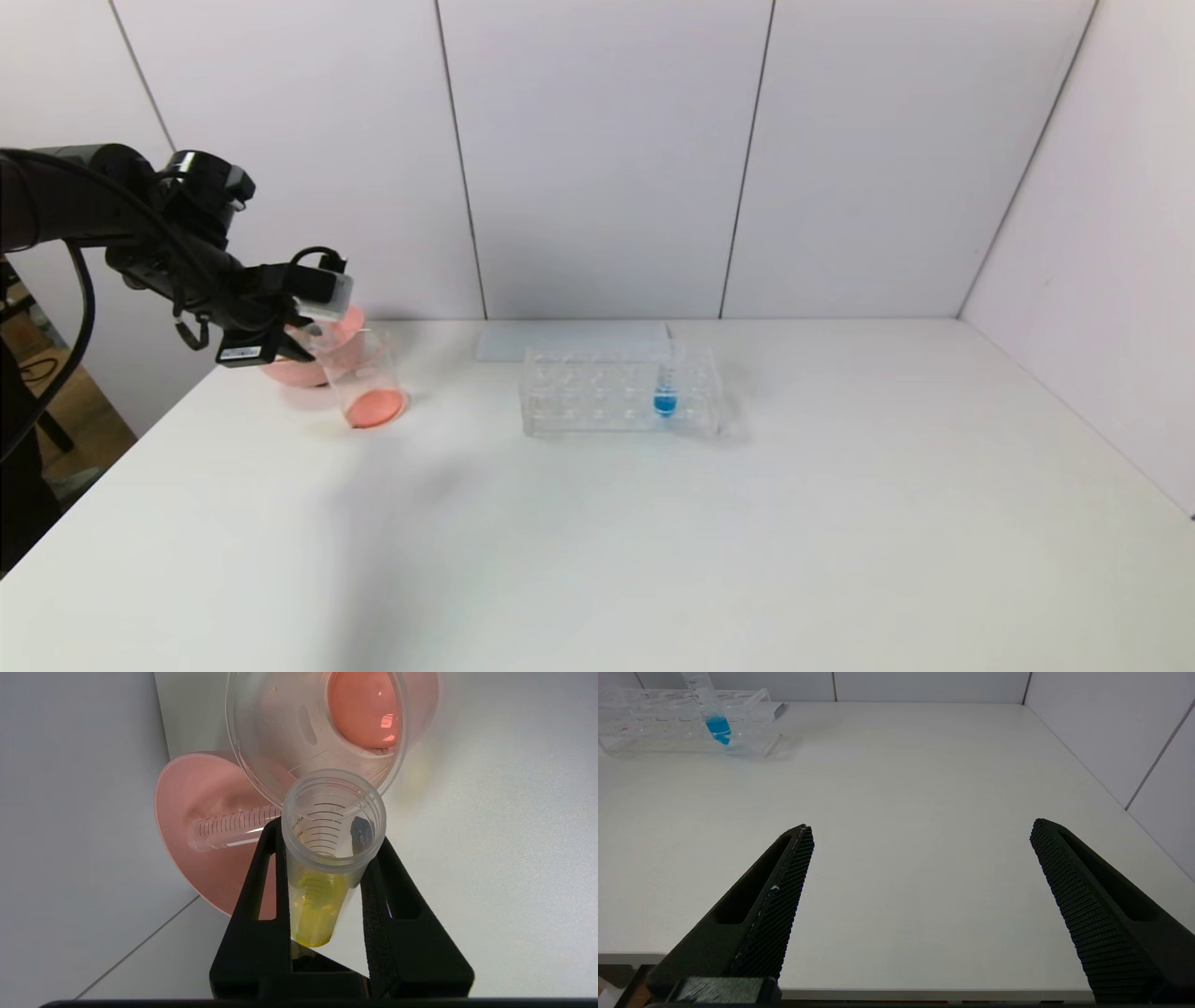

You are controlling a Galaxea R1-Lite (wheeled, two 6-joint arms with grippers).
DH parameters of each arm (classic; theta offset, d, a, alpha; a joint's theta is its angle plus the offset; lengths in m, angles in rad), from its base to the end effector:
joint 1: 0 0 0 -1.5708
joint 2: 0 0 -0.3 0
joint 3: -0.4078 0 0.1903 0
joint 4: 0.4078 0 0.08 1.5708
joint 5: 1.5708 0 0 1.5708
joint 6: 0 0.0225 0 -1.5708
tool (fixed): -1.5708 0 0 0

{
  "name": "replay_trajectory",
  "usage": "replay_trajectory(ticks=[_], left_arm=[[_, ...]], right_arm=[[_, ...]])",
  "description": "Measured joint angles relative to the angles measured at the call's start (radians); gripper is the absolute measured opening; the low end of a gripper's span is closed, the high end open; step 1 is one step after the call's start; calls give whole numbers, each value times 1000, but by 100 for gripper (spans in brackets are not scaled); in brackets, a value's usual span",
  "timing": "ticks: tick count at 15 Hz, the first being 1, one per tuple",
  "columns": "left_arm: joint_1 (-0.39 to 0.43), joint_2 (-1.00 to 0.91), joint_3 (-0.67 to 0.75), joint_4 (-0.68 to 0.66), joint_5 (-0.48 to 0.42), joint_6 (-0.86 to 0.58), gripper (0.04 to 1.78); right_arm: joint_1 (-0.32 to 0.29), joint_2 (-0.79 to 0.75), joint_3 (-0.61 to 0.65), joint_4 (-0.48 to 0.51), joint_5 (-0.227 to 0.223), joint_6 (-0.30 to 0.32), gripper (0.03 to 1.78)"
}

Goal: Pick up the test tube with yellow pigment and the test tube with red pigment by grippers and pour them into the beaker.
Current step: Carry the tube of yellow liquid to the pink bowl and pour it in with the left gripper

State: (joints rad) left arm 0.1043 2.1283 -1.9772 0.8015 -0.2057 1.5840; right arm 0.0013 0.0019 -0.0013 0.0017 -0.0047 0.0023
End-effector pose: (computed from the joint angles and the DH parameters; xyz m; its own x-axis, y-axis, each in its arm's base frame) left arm 0.4002 0.0373 0.2197 0.5855 -0.1441 -0.7977 0.8102 0.0718 0.5817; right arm -0.0228 -0.0001 0.0757 1.0000 -0.0034 -0.0023 0.0034 1.0000 0.0023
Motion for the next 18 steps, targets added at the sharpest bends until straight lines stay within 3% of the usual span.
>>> replay_trajectory(ticks=[18], left_arm=[[-23, -11, 0, 61, 31, 3, 44]], right_arm=[[0, 0, 0, 0, 0, 0, 170]])
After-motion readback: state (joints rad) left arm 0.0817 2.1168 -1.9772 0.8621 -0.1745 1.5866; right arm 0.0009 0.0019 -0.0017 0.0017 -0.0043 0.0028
